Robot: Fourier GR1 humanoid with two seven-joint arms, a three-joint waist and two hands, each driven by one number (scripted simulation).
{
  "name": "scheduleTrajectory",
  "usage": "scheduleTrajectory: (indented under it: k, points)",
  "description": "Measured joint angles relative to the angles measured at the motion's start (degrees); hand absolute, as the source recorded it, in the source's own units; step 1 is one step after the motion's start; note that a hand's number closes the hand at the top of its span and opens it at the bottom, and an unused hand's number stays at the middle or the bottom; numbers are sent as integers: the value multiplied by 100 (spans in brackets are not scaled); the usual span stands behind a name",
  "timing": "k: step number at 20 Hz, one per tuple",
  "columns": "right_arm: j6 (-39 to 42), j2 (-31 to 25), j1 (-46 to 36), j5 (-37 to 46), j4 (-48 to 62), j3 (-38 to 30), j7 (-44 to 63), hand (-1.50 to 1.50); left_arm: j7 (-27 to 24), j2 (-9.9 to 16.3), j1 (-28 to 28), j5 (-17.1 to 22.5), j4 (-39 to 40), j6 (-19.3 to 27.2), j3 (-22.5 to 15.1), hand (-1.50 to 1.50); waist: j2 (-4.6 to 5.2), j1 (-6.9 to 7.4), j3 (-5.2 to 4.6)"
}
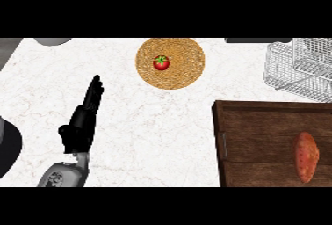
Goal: Pick the sweet potato from the tray and place it in the tiered basket
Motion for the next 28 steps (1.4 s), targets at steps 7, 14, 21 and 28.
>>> scheduleTrajectory:
  k: [7, 14, 21, 28]
  points:
    - [-550, 161, -120, 792, 582, 187, -432, -150, 118, -72, 58, -142, -156, -73, 53, 0, 0, 14, -2]
    - [-703, 317, -261, 1188, 1065, 436, -587, -150, 25, -244, -47, -293, 60, -81, 116, 0, 3, 12, -4]
    - [-938, 406, -388, 1415, 1524, 686, -900, -150, 38, -272, -29, -297, 27, -232, 205, 0, 3, 17, -3]
    - [-1040, 520, -498, 1509, 1688, 886, -994, -150, 23, -342, 62, -371, -48, -291, 225, 0, 2, 18, -4]
